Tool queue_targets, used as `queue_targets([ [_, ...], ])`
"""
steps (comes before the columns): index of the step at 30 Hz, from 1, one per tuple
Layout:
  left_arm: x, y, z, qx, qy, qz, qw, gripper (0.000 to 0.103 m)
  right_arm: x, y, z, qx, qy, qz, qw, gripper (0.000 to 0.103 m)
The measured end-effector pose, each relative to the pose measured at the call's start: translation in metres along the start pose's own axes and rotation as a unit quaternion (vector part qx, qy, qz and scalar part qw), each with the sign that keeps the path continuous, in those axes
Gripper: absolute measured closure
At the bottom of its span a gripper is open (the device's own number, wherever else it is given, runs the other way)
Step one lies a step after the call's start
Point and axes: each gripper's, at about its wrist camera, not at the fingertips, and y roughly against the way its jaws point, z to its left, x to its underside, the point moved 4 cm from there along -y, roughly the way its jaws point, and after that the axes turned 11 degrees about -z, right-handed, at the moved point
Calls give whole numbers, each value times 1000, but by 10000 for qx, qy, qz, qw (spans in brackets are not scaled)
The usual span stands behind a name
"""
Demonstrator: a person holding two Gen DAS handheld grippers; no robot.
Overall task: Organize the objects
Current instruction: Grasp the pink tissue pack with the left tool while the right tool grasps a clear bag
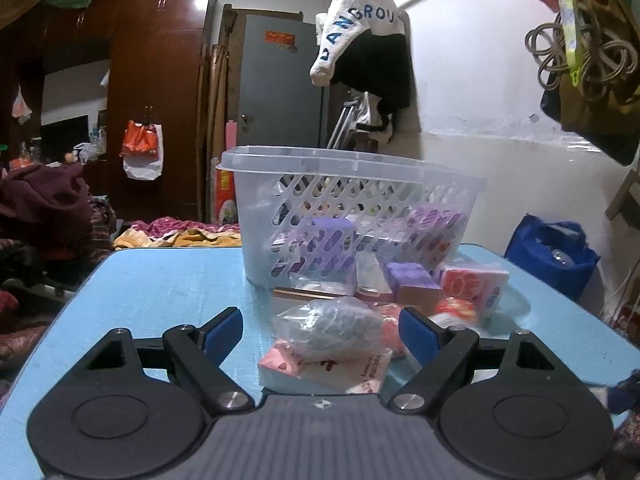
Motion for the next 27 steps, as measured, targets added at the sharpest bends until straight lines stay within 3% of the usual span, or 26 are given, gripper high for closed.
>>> queue_targets([
  [5, -1, -6, -11, -103, -314, 89, 9994, 15, -3, 4, -21, 276, -94, -84, 9995, 57],
  [9, 2, -13, -17, -35, -438, 306, 9986, 39, -2, 7, -34, 467, -139, -110, 9988, 58],
  [18, -2, -2, -7, 26, -111, -54, 9999, 39, -9, 9, -54, 695, -258, -204, 9970, 60],
  [27, -3, -2, 1, 83, 162, -88, 9998, 39, -12, 7, -60, 622, -361, -185, 9972, 62],
])
